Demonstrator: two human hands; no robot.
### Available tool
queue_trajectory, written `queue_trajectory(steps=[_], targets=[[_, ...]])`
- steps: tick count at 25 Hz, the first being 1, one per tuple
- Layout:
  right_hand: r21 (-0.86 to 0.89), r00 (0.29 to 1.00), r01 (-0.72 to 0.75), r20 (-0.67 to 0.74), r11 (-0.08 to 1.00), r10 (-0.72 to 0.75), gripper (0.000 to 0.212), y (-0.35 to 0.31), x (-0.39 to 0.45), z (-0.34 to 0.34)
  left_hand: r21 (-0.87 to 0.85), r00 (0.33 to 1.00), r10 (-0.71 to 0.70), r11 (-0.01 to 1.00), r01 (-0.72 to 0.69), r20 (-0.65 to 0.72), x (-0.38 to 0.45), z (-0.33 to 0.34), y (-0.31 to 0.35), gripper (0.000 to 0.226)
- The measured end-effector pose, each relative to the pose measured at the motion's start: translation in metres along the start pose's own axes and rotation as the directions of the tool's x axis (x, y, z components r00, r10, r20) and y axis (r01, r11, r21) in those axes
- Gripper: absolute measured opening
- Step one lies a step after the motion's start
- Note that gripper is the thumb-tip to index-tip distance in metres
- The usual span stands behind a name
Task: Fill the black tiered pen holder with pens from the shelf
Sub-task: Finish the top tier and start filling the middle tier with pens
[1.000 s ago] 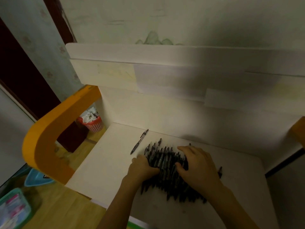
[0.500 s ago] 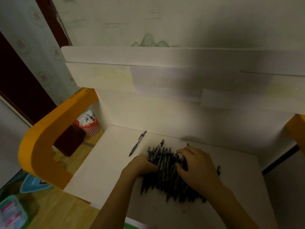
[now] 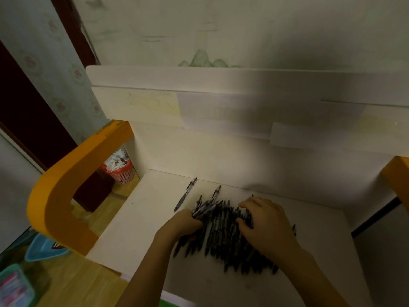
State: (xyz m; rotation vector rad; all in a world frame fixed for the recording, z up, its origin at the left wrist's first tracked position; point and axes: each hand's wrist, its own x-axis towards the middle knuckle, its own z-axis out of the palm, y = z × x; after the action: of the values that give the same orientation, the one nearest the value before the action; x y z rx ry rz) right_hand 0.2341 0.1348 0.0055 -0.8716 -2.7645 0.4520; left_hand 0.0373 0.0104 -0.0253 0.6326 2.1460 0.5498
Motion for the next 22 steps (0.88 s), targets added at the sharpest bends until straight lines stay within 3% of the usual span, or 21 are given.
queue_trajectory(steps=[5, 12, 18, 22], targets=[[-0.001, 1.000, 0.009, -0.001, 1.000, -0.009, 0.041, -0.006, 0.001, -0.004, 0.045, 0.998, 0.023, 0.999, -0.020, -0.054, 0.000, 0.001, -0.008, 0.011], [-0.002, 1.000, 0.017, -0.026, 1.000, -0.017, 0.042, -0.018, 0.005, -0.018, -0.146, 0.989, 0.059, 0.986, -0.079, -0.137, -0.010, -0.012, -0.010, 0.010], [0.009, 0.995, 0.002, -0.097, 1.000, -0.001, 0.044, -0.032, 0.006, -0.038, -0.106, 0.934, 0.244, 0.954, -0.280, -0.261, -0.030, -0.028, 0.008, 0.008], [-0.034, 0.992, -0.011, -0.126, 0.999, 0.007, 0.048, -0.041, 0.003, -0.051, -0.122, 0.863, 0.371, 0.893, -0.433, -0.343, -0.046, -0.037, 0.024, 0.006]])
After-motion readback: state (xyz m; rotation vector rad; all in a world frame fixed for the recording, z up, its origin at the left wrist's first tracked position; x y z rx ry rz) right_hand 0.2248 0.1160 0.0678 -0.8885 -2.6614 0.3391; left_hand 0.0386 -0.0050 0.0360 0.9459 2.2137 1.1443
